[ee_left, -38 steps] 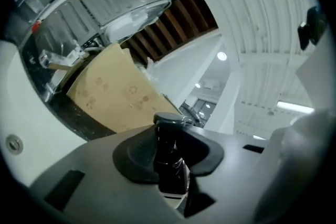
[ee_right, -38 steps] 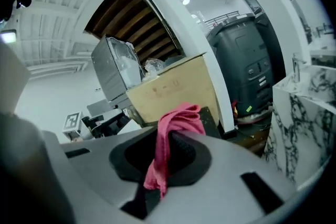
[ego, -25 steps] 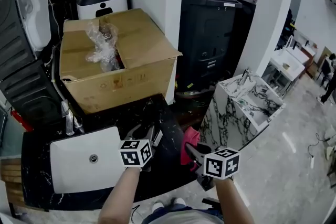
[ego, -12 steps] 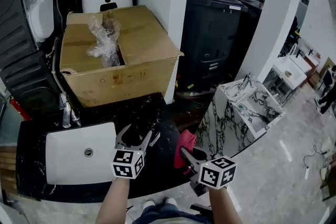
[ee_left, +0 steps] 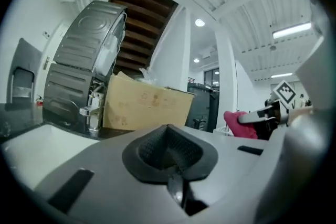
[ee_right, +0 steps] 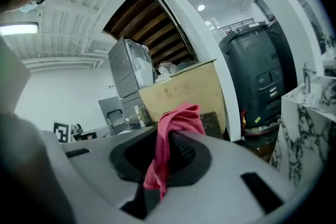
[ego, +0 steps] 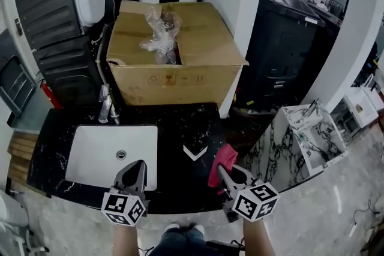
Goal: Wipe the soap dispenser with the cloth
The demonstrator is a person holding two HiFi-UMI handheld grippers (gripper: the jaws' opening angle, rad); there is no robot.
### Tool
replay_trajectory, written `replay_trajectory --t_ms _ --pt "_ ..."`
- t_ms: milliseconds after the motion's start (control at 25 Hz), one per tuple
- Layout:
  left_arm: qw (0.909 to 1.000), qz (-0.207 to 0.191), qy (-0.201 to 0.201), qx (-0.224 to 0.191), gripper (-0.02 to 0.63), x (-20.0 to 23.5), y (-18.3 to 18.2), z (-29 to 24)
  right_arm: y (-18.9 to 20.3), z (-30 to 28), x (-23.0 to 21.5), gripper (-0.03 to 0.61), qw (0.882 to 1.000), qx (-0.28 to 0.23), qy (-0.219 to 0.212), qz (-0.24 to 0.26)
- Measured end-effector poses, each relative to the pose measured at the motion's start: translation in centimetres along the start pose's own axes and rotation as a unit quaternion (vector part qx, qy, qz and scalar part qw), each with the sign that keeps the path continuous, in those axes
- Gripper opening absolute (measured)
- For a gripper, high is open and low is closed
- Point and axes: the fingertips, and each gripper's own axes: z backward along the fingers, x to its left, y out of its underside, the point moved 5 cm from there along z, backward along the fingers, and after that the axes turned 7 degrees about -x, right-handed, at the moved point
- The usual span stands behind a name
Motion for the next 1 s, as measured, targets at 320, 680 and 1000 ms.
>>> replay_trajectory --t_ms 320,680,1000 --pt "0.9979 -0.049 -0.003 -0.042 0.012 1.7 -3.4 2.3 0.5 -0.1 5.0 0.049 0.999 -0.002 0.009 0.053" --pt "0.9891 -0.122 0.069 -0.045 0.014 6.1 -6.6 6.5 0.3 1.8 12.2 0.049 0.982 -0.063 0.128 0.127" --pt "0.9873 -0.107 0.097 -0.067 0.012 9.4 -7.9 9.3 1.6 4.5 18.2 0.047 0.969 -0.067 0.188 0.144"
